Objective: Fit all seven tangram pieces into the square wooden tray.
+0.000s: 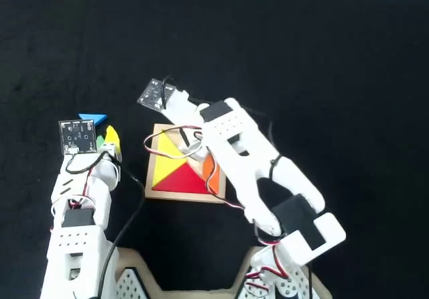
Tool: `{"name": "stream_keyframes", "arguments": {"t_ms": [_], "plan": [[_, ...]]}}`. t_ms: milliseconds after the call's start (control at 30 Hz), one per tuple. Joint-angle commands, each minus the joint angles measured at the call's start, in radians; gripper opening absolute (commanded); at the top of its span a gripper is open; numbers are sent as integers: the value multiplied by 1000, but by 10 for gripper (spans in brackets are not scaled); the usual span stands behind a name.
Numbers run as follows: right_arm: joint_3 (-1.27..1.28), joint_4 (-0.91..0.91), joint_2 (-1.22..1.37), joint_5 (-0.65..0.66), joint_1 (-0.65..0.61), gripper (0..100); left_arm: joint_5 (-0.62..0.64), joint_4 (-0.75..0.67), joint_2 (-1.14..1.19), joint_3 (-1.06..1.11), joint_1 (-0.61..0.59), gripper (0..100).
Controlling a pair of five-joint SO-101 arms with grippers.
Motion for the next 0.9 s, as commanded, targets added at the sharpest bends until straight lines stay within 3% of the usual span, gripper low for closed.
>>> {"name": "stream_keyframes", "arguments": {"t_ms": [0,167,300,500,867], "plan": [[-10,-3,-104,-80,28,12,-8,-18,-14,-10,12,123],[-2,-28,-225,-284,210,12,2,2,-3,-42,7,123],[-1,-40,-217,-348,345,18,41,87,-3,-81,13,126],[-108,92,-65,-382,316,179,49,94,-3,-62,44,127],[-223,167,165,-433,311,184,15,92,-3,-51,51,123]]}}
